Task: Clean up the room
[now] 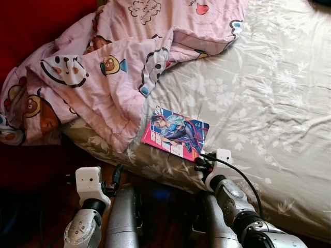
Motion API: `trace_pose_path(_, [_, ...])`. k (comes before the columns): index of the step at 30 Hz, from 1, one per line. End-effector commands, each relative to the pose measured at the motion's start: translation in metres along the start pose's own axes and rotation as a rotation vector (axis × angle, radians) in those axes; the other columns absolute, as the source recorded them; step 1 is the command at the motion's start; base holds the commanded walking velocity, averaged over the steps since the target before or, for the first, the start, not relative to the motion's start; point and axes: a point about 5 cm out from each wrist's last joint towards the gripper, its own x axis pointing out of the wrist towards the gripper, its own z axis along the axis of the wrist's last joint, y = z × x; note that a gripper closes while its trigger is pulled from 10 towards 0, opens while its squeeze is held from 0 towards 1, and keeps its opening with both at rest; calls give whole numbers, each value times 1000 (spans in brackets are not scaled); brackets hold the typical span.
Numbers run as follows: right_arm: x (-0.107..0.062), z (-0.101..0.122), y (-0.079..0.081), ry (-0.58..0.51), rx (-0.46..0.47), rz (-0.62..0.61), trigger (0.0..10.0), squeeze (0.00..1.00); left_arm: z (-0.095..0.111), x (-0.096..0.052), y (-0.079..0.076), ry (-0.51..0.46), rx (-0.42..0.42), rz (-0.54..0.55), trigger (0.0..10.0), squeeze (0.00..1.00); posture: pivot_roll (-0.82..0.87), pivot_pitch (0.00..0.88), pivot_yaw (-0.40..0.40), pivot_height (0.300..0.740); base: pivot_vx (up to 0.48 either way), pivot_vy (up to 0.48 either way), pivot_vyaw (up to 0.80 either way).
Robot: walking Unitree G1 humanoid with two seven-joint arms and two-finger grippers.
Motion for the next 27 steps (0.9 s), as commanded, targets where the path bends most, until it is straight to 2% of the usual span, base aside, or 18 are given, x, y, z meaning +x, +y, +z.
trace_pose_path(1, [-8, -22, -5, 69, 20, -26, 0, 0, -15, -8, 5, 62, 19, 21, 10000, 0, 145, 395, -37, 632, 0, 0, 0])
trace_pose_path(3, [-8, -22, -7, 67, 3, -39, 0, 0, -16, -7, 5, 63, 24, 24, 10000, 0, 142, 395, -41, 632, 0, 0, 0])
trace_pose_path(9, [-12, -13, -18, -29, 12, -94, 0, 0, -30, -4, 12, 91, 20, 70, 10000, 0, 106, 354, -57, 632, 0, 0, 0])
trace_pose_path(11, [-17, -12, -27, -74, 24, -127, 0, 0, -37, -2, 12, 105, 16, 74, 10000, 0, 86, 310, -65, 632, 0, 0, 0])
trace_pose_path(13, [-19, -12, -31, -91, 25, -139, 0, 0, -40, -1, 12, 111, 16, 75, 10000, 0, 86, 310, -65, 632, 0, 0, 0])
trace_pose_path(14, [-25, -15, -38, -120, 35, -164, 0, 0, -48, 2, 13, 131, 11, 82, 10000, 0, 73, 264, -72, 632, 0, 0, 0])
trace_pose_path(16, [-32, -20, -43, -143, 48, -178, 0, 0, -55, 3, 15, 152, 1, 96, 10000, 0, 64, 240, -75, 632, 0, 0, 0])
trace_pose_path(23, [-43, -44, -36, -110, -27, -123, 0, 0, -81, 1, 20, 250, -15, 122, 10000, 0, 26, 183, -69, 632, 0, 0, 0])
trace_pose_path(24, [-49, -56, -38, -70, -36, -124, 6824, 0, -93, -2, 21, 296, -15, 122, 10000, 0, 17, 159, -69, 632, 0, 0, 0])
trace_pose_path(25, [-51, -61, -39, -46, -33, -134, 10000, 0, -97, -4, 21, 314, -17, 126, 10000, 0, 19, 143, -71, 632, 0, 0, 0])
trace_pose_path(27, [-59, -75, -44, 18, -50, -149, 10000, 0, -107, -6, 22, 357, -23, 139, 10000, 0, 25, 109, -73, 632, 0, 0, 0])
